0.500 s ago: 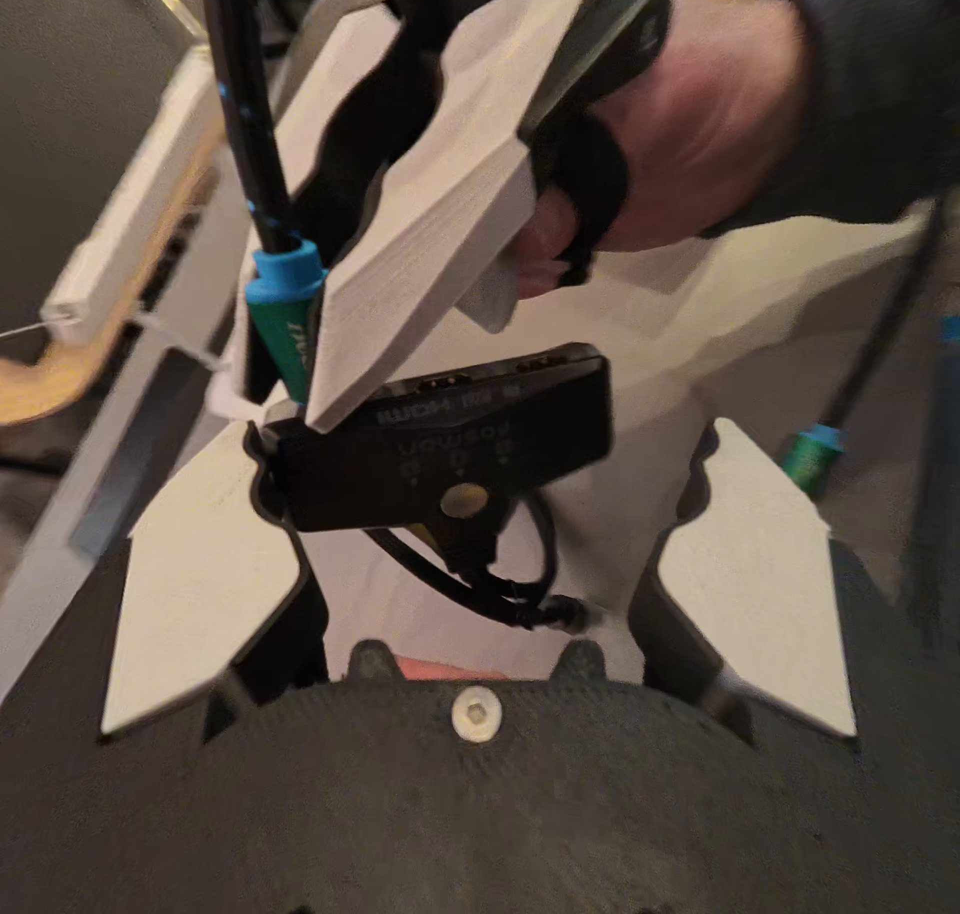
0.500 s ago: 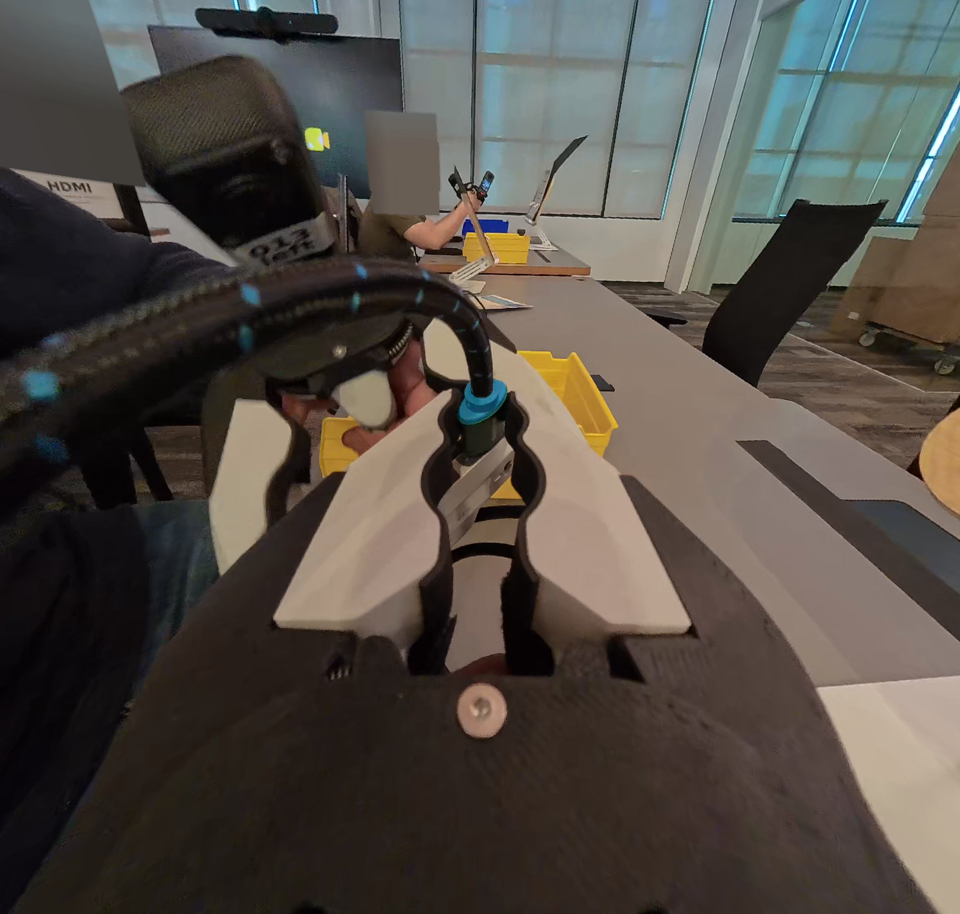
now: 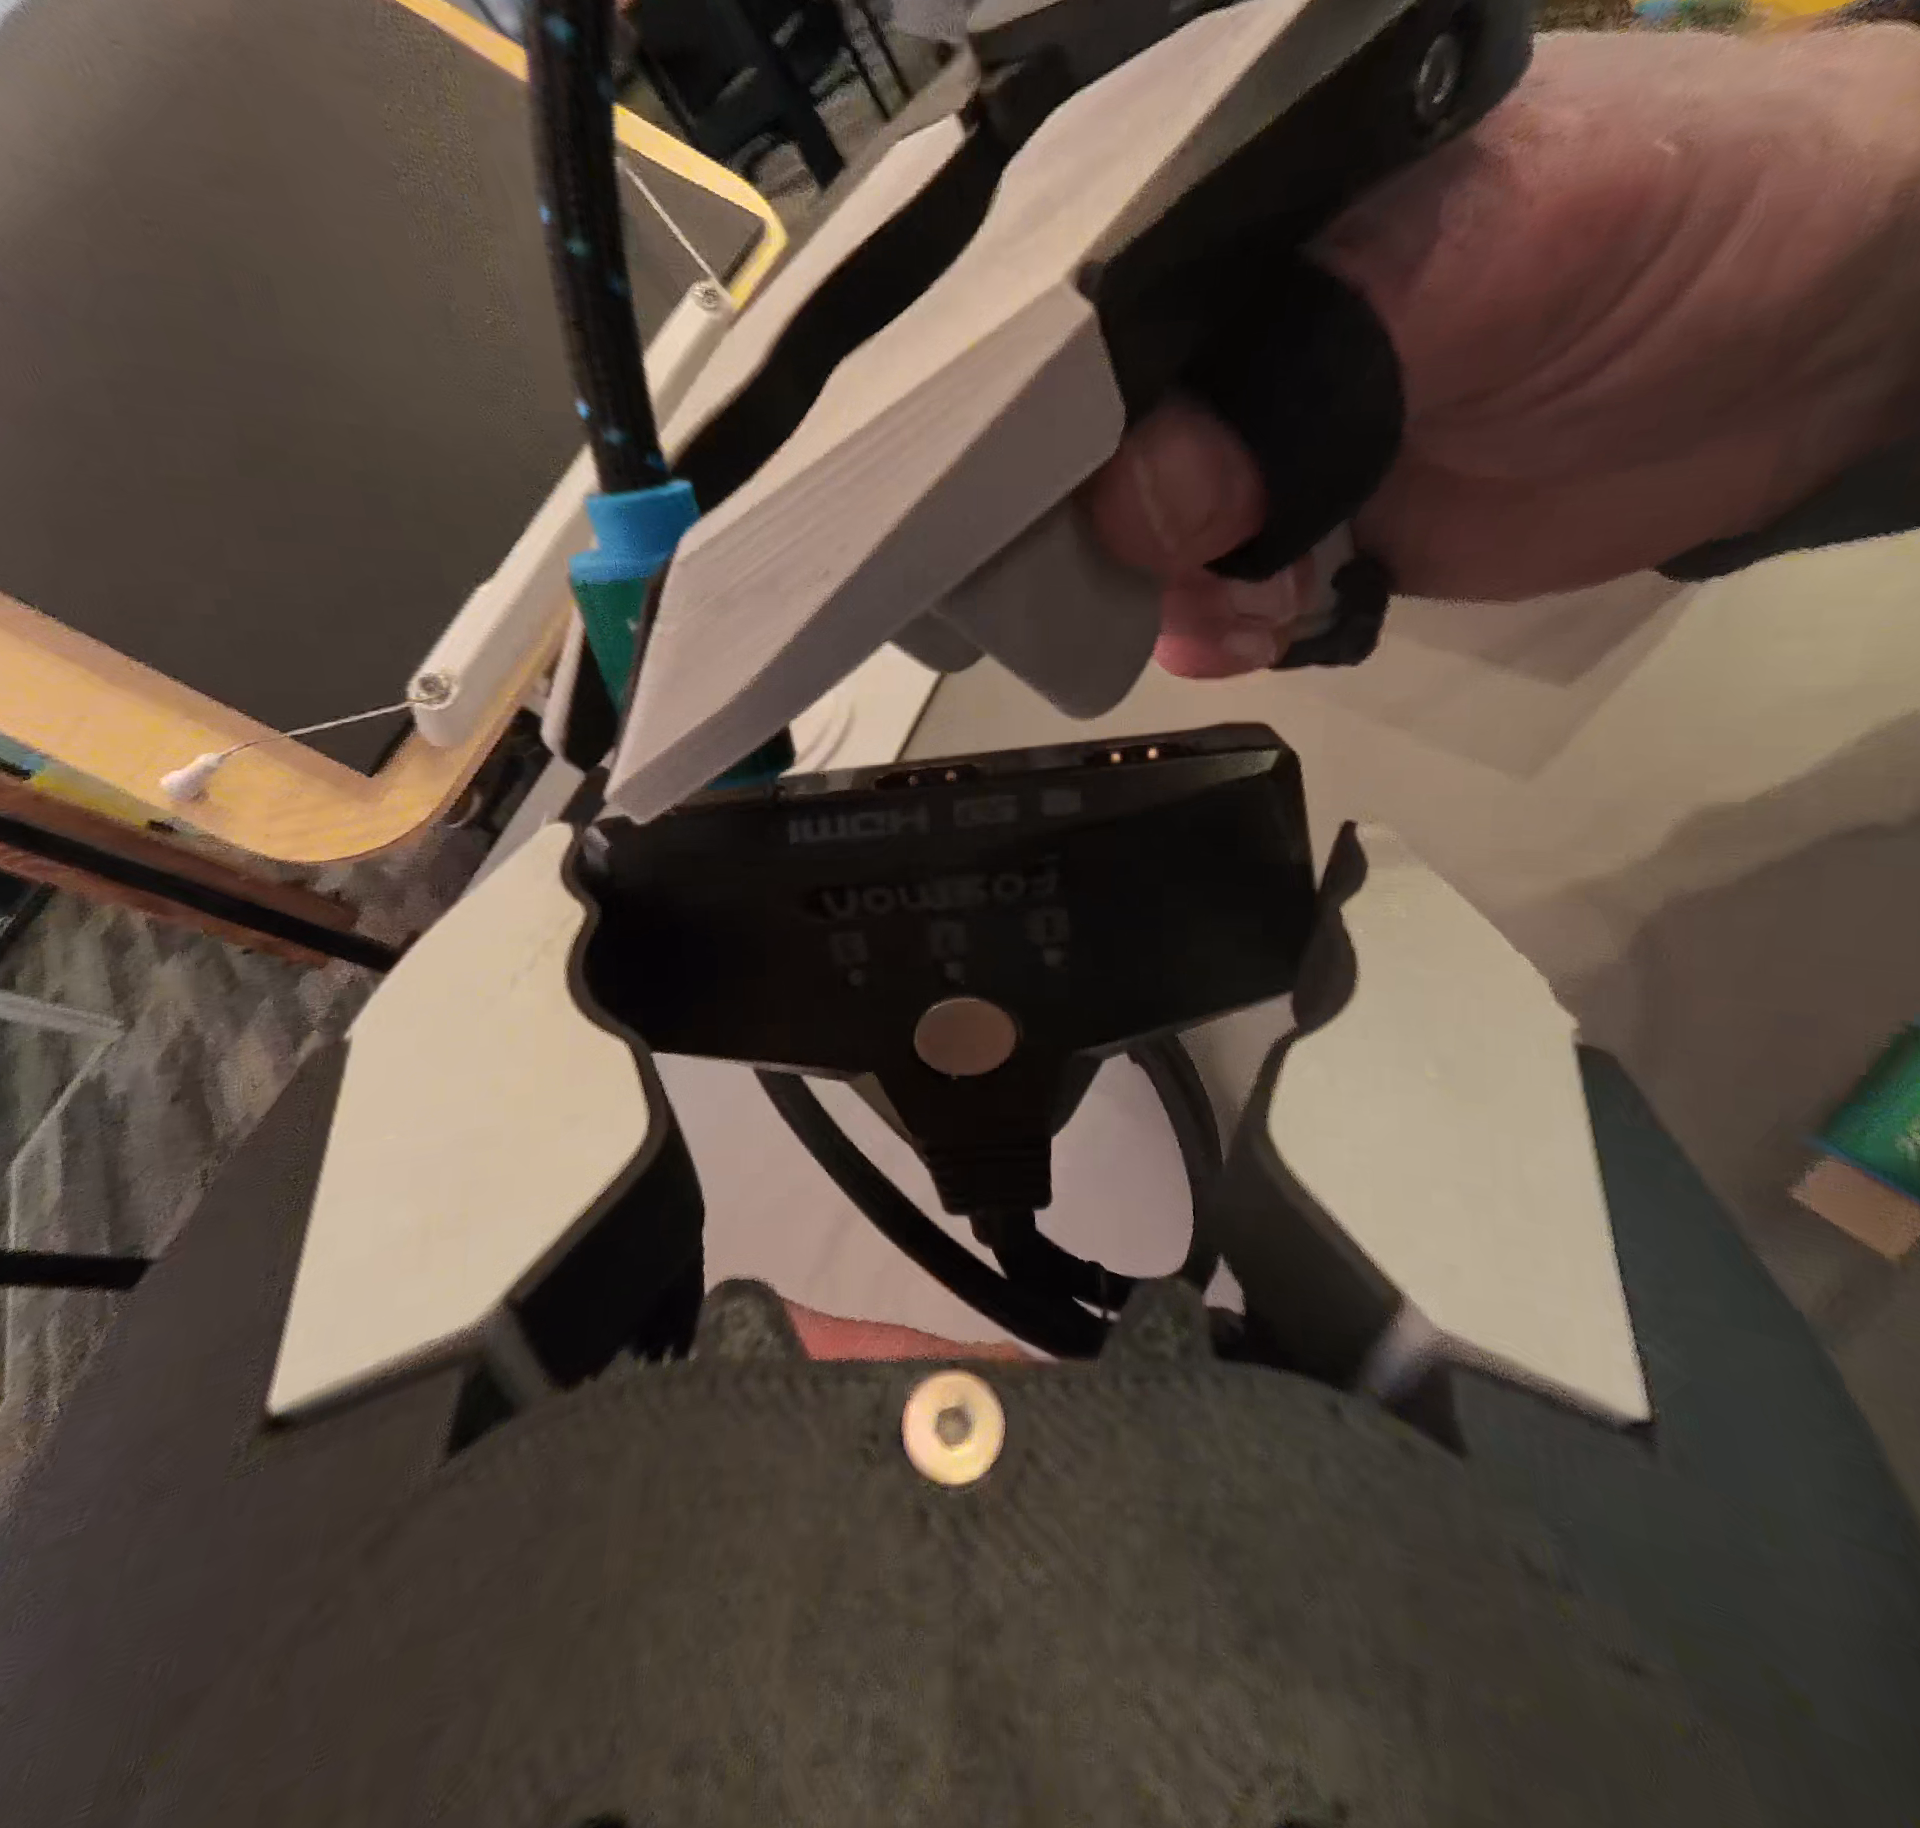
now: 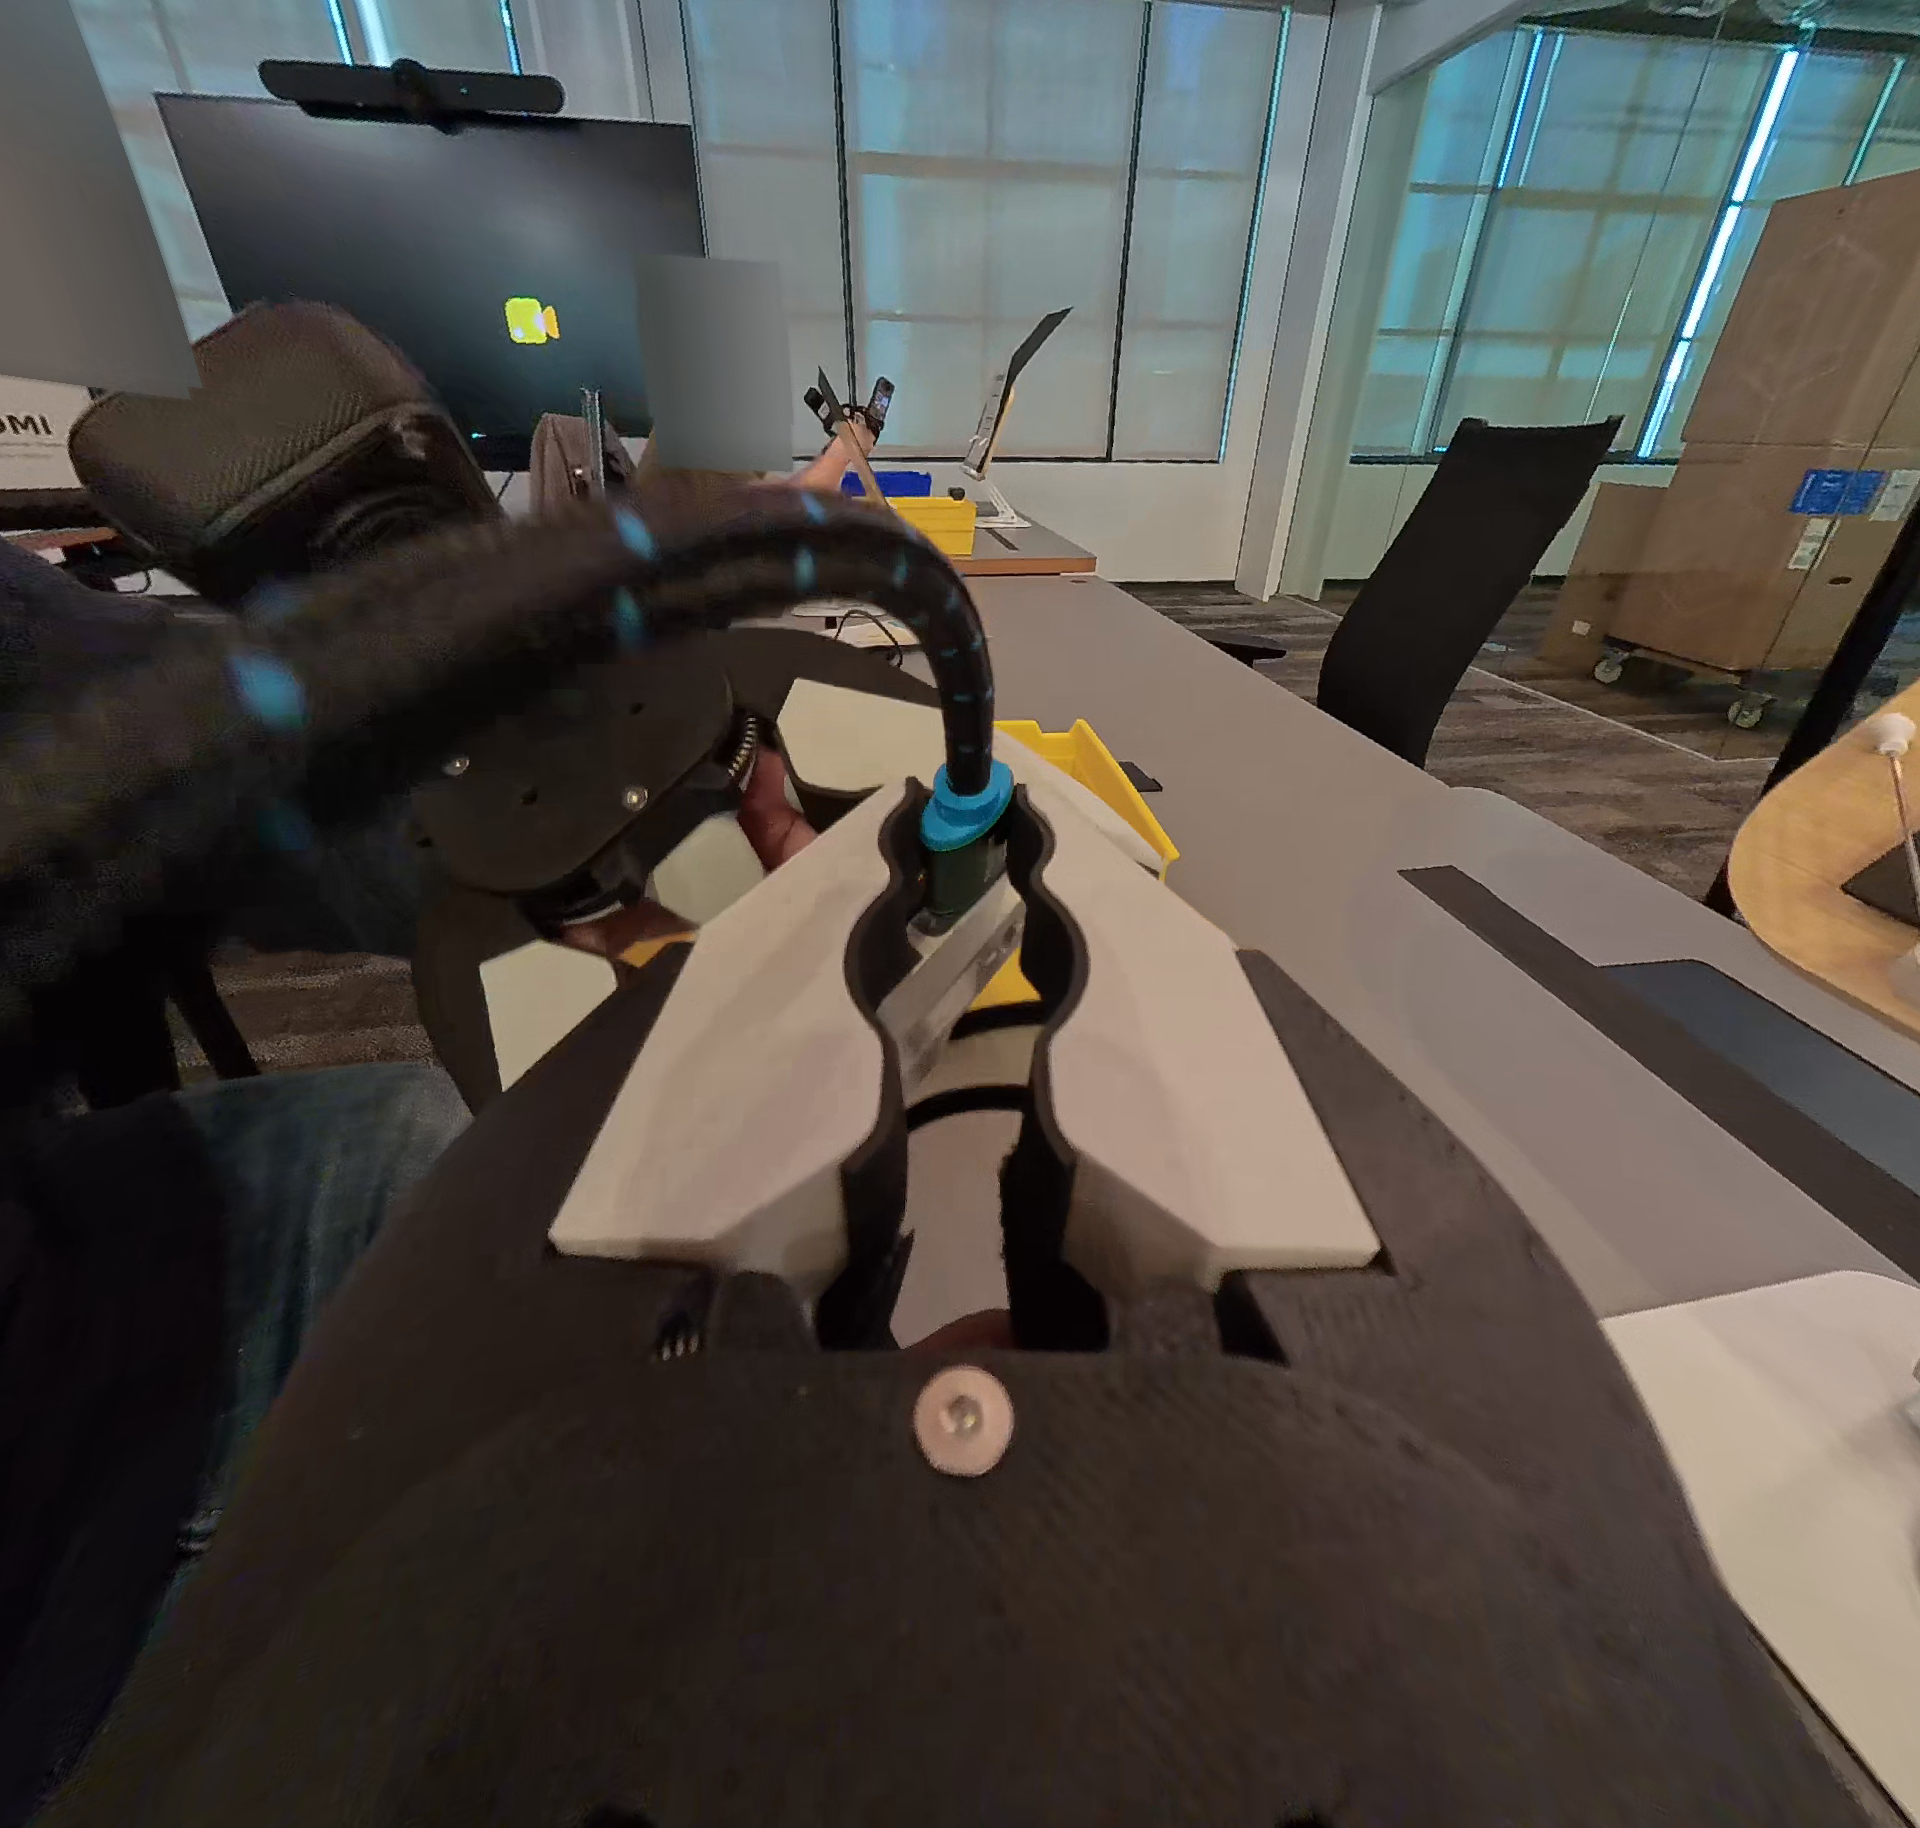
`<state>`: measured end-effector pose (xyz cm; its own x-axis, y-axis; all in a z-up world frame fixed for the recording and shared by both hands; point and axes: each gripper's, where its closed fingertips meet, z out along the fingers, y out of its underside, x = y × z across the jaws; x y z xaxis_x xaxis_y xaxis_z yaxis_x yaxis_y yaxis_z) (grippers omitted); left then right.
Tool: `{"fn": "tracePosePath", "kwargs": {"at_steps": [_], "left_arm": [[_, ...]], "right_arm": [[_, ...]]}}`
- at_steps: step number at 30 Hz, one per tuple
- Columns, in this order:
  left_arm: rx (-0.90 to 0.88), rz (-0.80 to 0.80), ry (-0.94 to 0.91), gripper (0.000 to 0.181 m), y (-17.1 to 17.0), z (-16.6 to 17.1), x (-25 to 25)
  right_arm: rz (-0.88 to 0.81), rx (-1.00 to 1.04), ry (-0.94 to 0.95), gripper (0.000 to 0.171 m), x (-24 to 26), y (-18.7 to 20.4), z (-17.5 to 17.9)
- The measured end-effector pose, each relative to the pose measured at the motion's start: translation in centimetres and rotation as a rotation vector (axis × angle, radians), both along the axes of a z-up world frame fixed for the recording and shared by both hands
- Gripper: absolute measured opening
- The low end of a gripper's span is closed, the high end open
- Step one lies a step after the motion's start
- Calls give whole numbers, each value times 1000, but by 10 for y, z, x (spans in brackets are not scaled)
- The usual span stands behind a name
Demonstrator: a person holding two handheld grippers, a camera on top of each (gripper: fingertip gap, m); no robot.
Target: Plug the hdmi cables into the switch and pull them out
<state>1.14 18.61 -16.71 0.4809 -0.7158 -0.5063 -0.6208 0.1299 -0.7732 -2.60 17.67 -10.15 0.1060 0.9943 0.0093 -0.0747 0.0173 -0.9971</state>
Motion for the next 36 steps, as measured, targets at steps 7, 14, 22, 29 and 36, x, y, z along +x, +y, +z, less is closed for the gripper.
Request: {"fn": "tracePosePath", "kwargs": {"at_steps": [7, 14, 22, 29, 36], "left_arm": [[-195, -247, 195, 124, -22, -12, -13], [-345, -430, 343, 124, -38, -20, -30], [-395, -505, 483, 124, -44, -29, -36], [-439, -554, 479, 123, -50, -33, -35], [-450, -571, 471, 123, -49, -35, -33]], "right_arm": [[60, 44, -88, 21, 5, -9, -14], [45, 188, -339, 55, 12, -10, -26], [98, 217, -441, 33, -6, -23, -37], [93, 206, -466, 20, -1, -22, -44], [55, 192, -478, 19, 2, -19, -48]]}}
